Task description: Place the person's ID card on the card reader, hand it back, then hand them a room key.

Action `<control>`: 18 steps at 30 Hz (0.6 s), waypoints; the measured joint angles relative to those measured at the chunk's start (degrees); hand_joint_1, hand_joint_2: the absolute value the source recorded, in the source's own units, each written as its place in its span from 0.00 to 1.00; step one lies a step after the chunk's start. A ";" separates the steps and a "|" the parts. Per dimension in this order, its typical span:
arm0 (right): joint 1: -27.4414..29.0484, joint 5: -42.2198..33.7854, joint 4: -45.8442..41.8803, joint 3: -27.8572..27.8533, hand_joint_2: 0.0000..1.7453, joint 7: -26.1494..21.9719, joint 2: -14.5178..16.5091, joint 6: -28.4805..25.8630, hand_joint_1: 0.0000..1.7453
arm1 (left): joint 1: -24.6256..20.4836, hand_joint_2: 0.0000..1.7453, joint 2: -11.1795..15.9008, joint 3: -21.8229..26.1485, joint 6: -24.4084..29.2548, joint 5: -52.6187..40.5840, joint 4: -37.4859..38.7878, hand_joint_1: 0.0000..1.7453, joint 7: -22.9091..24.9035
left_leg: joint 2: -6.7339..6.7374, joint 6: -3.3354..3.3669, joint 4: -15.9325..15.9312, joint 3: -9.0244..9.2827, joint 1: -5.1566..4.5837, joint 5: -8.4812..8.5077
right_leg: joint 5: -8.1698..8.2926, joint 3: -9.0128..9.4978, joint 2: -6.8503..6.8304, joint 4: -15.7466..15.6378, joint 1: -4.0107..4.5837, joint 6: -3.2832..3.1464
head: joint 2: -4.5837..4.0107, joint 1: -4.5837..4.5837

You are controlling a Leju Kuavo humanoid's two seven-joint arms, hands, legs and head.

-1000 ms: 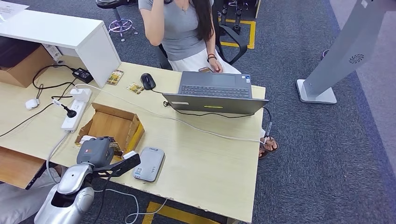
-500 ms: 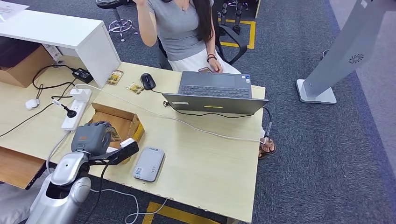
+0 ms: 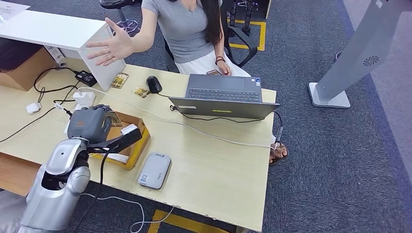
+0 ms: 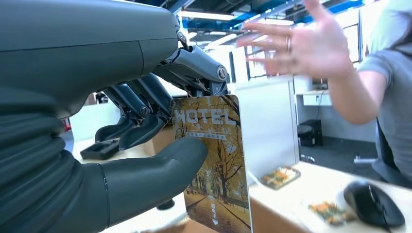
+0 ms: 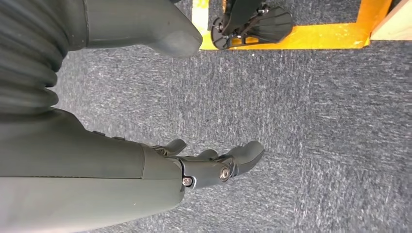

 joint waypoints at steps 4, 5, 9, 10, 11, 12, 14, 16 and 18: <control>-0.08 -0.01 0.82 0.00 1.00 -0.64 -0.04 -1.00 0.00 | -1.87 1.00 0.65 -0.01 -0.58 0.18 -0.01 1.00 0.15 | 0.00 0.00 0.00 0.00 0.00 0.00 | 0.00 0.01 0.00 0.02 0.00 0.00 | 0.00 -0.01; -0.09 -0.01 1.01 0.00 1.00 -0.75 -0.05 -1.21 0.00 | -2.03 1.00 0.72 -0.02 -0.64 0.21 -0.01 1.00 0.17 | 0.00 0.00 0.00 0.00 0.00 0.00 | 0.00 0.01 0.00 0.02 0.00 0.00 | 0.00 0.00; -0.11 -0.04 1.49 0.00 1.00 -1.01 -0.10 -1.62 0.00 | -2.21 1.00 0.94 -0.05 -0.72 0.24 0.00 1.00 0.24 | 0.00 0.00 0.00 0.00 0.00 0.00 | 0.00 0.00 0.00 0.02 0.00 0.00 | 0.00 -0.02; -0.14 -0.14 1.68 0.00 1.00 -1.13 -0.11 -1.80 0.00 | -2.36 1.00 1.01 -0.09 -0.71 0.28 0.01 1.00 0.31 | 0.00 0.00 0.00 0.00 0.00 0.00 | 0.00 -0.01 0.00 0.02 0.00 0.00 | 0.00 -0.01; -0.18 -0.30 2.00 0.00 1.00 -1.34 -0.14 -2.11 0.00 | -2.70 1.00 1.06 -0.16 -0.74 0.37 0.01 1.00 0.42 | -0.01 0.00 0.00 -0.01 0.00 0.00 | 0.00 -0.01 -0.01 0.02 0.00 0.00 | 0.00 -0.01; -0.25 -0.49 2.45 0.00 1.00 -1.59 -0.18 -2.47 0.00 | -3.33 1.00 1.15 -0.24 -0.94 0.46 0.03 1.00 0.57 | -0.04 0.00 0.00 -0.02 0.01 0.01 | 0.00 -0.02 -0.03 0.02 0.00 0.00 | 0.00 -0.01; -0.44 -0.75 3.71 0.01 1.00 -2.11 -0.29 -3.18 0.00 | -5.63 1.00 1.49 -0.55 -1.92 0.57 0.17 1.00 0.90 | -0.09 -0.01 0.00 -0.04 0.02 0.03 | 0.00 -0.01 -0.07 0.03 0.02 0.00 | 0.00 0.00; -0.62 -0.76 5.03 0.04 1.00 -2.38 -0.40 -3.60 0.00 | -8.75 1.00 1.97 -0.92 -3.32 0.43 0.54 1.00 1.13 | -0.11 -0.02 0.00 -0.05 0.02 0.06 | 0.02 0.00 -0.08 0.04 0.02 -0.02 | 0.00 -0.01; -0.79 -0.73 6.19 0.14 1.00 -2.49 -0.51 -3.88 0.00 | -11.72 1.00 2.37 -1.42 -4.56 0.07 1.14 1.00 1.37 | -0.11 -0.04 0.00 -0.04 0.02 0.07 | 0.03 0.00 -0.07 0.06 0.02 -0.03 | 0.00 -0.01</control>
